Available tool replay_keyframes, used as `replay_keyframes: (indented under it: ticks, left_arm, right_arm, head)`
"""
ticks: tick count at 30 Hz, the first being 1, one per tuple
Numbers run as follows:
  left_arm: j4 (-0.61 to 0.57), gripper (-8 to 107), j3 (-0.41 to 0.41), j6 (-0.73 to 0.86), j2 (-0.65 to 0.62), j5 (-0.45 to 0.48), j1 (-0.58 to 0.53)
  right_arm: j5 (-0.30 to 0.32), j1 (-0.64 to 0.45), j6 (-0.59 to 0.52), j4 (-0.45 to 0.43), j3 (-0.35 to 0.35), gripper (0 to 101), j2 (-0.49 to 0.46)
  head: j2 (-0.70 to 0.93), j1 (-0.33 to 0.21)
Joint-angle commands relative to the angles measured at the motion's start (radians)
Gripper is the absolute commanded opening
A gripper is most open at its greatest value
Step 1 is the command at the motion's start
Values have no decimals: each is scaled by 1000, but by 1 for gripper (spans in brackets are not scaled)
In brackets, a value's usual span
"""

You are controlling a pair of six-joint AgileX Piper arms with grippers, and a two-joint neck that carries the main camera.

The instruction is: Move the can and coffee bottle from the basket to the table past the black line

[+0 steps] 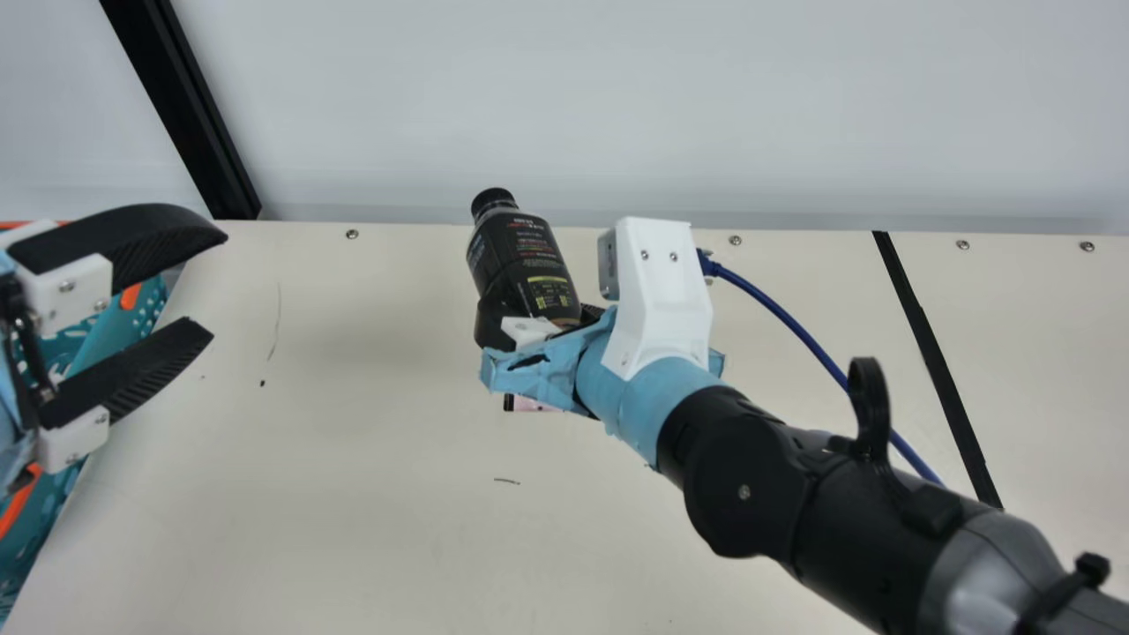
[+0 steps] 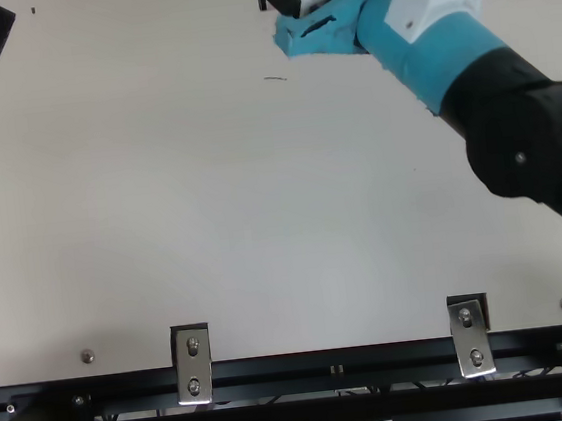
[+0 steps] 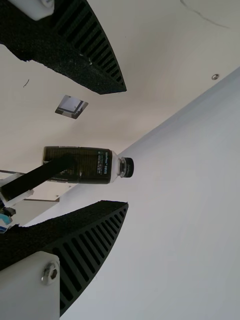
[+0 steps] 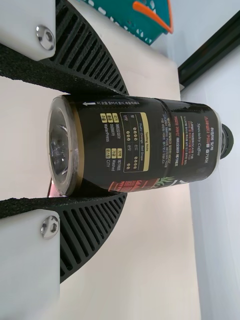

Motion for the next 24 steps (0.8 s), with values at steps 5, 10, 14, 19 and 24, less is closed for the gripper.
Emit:
replay_keyframes:
  ticks: [5, 10, 14, 19, 24]
  left_arm:
    - [0, 90, 0, 0, 0, 0, 0]
    - [0, 90, 0, 0, 0, 0, 0]
    - [0, 90, 0, 0, 0, 0, 0]
    - [0, 90, 0, 0, 0, 0, 0]
    - [0, 90, 0, 0, 0, 0, 0]
  right_arm:
    - [-29, -9, -41, 6, -12, 0, 46]
    - [-47, -15, -80, 13, -20, 0, 78]
    - [-58, -17, -115, 26, -26, 0, 99]
    - [-67, -17, -155, 45, -35, 0, 122]
    - [-78, -16, -190, 64, -41, 0, 132]
  head:
    - [4, -5]
    - [4, -5]
    - [4, -5]
    - [4, -5]
    - [4, -5]
